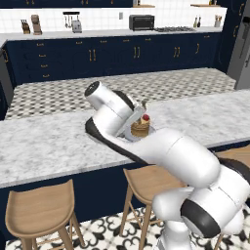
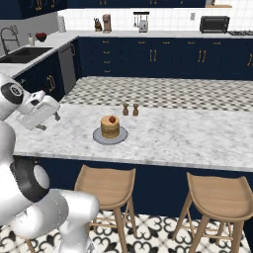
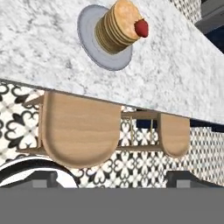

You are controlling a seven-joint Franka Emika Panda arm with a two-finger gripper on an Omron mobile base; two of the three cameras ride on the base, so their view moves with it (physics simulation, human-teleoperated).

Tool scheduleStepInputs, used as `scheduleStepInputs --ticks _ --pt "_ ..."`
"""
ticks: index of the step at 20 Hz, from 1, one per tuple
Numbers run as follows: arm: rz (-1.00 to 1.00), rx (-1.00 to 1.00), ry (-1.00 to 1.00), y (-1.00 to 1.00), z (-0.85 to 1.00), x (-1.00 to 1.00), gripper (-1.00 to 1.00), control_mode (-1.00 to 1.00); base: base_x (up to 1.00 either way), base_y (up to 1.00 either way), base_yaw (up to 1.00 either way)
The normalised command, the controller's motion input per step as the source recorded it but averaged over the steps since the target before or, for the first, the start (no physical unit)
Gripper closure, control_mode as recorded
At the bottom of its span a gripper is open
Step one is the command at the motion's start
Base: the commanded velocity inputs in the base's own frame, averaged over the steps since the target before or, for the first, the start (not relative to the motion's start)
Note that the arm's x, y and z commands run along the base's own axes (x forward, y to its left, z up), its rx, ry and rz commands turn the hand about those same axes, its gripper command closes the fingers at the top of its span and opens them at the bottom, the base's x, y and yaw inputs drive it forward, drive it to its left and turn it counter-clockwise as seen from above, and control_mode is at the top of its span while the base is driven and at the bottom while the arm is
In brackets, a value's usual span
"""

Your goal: Take the strawberry from the fridge and place it on top of the pancake, located on the dining counter.

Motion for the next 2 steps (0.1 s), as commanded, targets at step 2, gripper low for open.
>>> scheduleStepInputs --ticks 2 --pt "0.0 -0.13 0.0 0.01 -0.29 -1.0 -1.0 -1.0 0.0 0.0 0.0"
